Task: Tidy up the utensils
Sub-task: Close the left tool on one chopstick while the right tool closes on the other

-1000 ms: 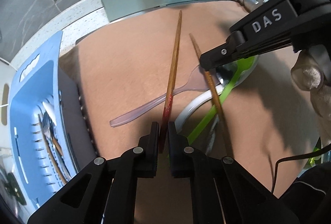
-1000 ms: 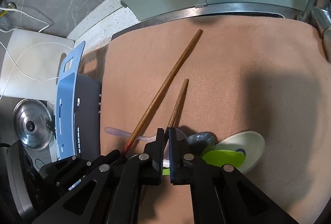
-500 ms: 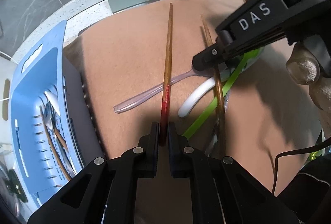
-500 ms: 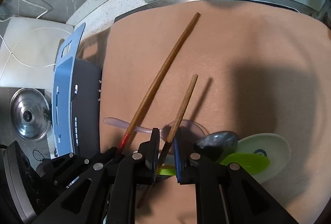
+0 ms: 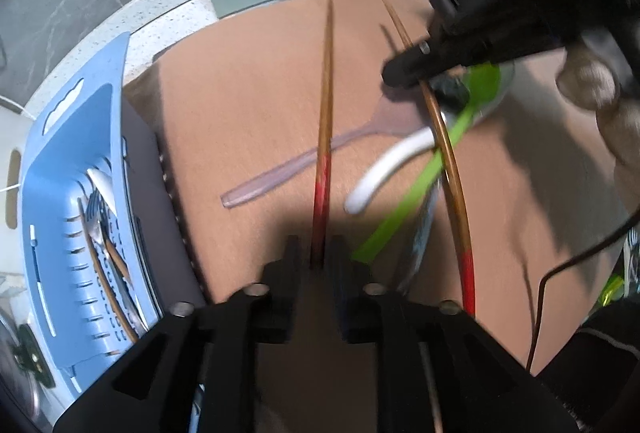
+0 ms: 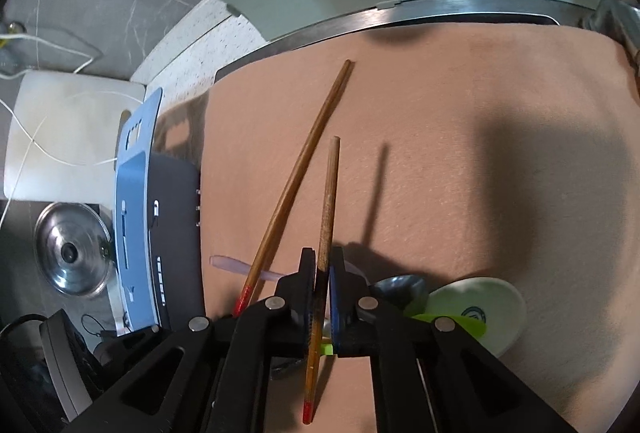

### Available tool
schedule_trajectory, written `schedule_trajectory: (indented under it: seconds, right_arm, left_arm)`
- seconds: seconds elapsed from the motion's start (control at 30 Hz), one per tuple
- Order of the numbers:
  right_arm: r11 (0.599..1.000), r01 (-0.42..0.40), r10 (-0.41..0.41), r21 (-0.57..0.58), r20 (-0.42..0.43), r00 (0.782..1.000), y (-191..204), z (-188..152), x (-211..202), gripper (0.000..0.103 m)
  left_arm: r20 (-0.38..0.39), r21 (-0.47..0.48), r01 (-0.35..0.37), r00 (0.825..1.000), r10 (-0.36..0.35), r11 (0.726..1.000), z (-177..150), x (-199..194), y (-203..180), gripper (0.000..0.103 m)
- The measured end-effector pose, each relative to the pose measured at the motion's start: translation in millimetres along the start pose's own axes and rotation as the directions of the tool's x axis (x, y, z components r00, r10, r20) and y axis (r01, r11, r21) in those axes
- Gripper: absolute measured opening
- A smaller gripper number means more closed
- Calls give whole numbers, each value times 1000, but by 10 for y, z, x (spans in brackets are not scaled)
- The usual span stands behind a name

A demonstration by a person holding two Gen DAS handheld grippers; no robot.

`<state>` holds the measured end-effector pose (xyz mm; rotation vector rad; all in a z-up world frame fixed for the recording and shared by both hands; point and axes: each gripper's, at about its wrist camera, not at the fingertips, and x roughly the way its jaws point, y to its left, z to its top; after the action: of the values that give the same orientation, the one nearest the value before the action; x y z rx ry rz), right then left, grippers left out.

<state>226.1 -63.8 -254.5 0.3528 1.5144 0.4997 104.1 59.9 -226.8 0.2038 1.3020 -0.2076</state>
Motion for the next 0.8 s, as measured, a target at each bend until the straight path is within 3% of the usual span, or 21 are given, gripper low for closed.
schedule_trajectory:
  seconds: [0.3, 0.37, 0.43, 0.8]
  right_arm:
    - [1000, 8, -8, -2, -4, 1000, 17, -42, 43, 6]
    - [1000, 7, -7, 3, 2, 1000, 11, -44, 43, 6]
    - [1000, 4, -4, 8, 6, 1000, 1, -51, 35, 6]
    - [992, -72, 67, 99, 50, 996, -174, -34, -67, 5]
  left_arm:
    - [26, -13, 6, 1000, -6, 1000, 302, 35, -41, 26]
    - [11, -27, 29, 1000, -29, 999, 345, 91, -13, 13]
    - [-4, -24, 35, 999, -35, 999, 378, 144, -10, 7]
    - [37, -54, 71, 997, -69, 996, 161, 68, -19, 5]
